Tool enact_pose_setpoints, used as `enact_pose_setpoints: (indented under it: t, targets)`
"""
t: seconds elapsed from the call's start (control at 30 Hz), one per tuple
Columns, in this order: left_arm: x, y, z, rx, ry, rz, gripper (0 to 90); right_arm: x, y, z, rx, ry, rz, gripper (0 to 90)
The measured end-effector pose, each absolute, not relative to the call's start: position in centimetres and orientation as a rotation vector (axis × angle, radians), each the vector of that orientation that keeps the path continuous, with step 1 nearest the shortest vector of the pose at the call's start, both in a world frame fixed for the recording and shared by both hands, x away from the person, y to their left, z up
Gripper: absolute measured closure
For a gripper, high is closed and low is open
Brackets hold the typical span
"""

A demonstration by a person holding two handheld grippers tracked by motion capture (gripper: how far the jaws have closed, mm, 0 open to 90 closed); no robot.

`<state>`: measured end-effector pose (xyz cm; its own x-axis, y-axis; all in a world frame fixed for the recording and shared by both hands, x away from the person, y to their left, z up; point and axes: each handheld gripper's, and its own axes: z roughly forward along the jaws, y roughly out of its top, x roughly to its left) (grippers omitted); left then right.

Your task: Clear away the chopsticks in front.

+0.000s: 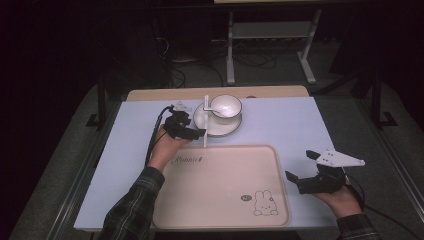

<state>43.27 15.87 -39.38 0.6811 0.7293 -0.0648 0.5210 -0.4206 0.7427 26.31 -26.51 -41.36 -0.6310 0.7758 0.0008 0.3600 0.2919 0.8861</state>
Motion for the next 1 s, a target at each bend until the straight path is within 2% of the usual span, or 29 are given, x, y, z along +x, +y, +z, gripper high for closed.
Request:
enact_pose_setpoints:
  t: [0.23, 0.37, 0.43, 0.63, 0.67, 0.73, 1.0]
  targets:
    - [46.0, 13.8, -40.0, 2.183, 1.013, 0.350, 30.9, 26.2, -26.7, -41.4, 1.021, 2.129, 1.306, 0.0]
    - [47.3, 12.9, -40.9, 2.211, 1.068, 0.355, 40.1, 26.2, -26.9, -41.4, 1.023, 2.124, 1.317, 0.0]
    - [47.6, 12.8, -41.1, 2.213, 1.073, 0.344, 41.6, 26.3, -26.9, -41.4, 1.024, 2.123, 1.318, 0.0]
    - [48.4, 12.3, -41.9, 2.210, 1.101, 0.313, 55.1, 26.3, -27.0, -41.3, 1.021, 2.125, 1.324, 0.0]
    - [48.5, 12.2, -42.2, 2.212, 1.108, 0.308, 55.1, 26.3, -27.0, -41.3, 1.022, 2.125, 1.325, 0.0]
    - [48.6, 12.2, -42.4, 2.217, 1.113, 0.312, 56.0, 26.3, -27.0, -41.3, 1.022, 2.124, 1.327, 0.0]
    - [49.2, 12.0, -42.9, 2.202, 1.132, 0.355, 69.0, 26.2, -27.1, -41.3, 1.012, 2.118, 1.341, 0.0]
